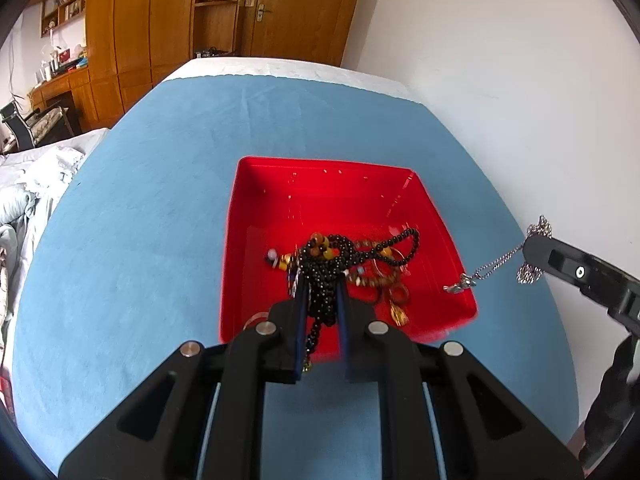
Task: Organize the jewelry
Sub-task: 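Open both tools over the red tin to drop both necklaces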
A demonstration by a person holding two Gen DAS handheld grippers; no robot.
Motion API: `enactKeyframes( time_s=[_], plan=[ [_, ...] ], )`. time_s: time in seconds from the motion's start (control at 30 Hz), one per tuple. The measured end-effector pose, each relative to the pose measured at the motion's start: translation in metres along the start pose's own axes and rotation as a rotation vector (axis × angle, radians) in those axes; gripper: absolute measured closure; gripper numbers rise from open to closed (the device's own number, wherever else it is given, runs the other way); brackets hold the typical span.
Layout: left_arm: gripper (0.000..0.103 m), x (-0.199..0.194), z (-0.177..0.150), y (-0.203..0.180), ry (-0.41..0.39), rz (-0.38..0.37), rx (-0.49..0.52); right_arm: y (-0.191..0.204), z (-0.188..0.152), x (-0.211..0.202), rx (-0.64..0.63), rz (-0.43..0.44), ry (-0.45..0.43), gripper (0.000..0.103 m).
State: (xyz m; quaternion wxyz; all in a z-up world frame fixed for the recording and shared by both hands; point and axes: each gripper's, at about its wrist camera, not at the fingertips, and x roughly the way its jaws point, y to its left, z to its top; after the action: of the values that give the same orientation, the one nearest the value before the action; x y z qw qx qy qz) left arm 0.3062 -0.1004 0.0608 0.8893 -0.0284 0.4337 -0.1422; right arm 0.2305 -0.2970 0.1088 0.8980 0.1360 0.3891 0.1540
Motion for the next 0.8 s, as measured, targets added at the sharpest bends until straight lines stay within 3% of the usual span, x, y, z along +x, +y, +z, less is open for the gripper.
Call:
enactKeyframes(
  time_s=[0.27,0.5,0.6,0.7,0.8],
  plan=[
    [0.092,0.071,0.026,0.003,0.095,0.023,-0.023,-0.031,0.019,0.068,0.04,-0.063,0.052,0.09],
    [0.087,0.109,0.041,0.007,0.133,0.05,-0.044,-0.045,0.034,0.121,0.024,-0.134,0.107,0.086],
    [0.072,0.115,0.042,0.009,0.137,0.06,-0.048,-0.048,0.034,0.131,0.021,-0.144,0.114,0.08],
    [0.066,0.112,0.041,0.011,0.128,0.058,-0.049,-0.048,0.03,0.129,0.018,-0.142,0.106,0.079],
    [0.054,0.1,0.04,0.014,0.104,0.066,-0.056,-0.047,0.025,0.119,0.017,-0.136,0.086,0.068]
  ],
)
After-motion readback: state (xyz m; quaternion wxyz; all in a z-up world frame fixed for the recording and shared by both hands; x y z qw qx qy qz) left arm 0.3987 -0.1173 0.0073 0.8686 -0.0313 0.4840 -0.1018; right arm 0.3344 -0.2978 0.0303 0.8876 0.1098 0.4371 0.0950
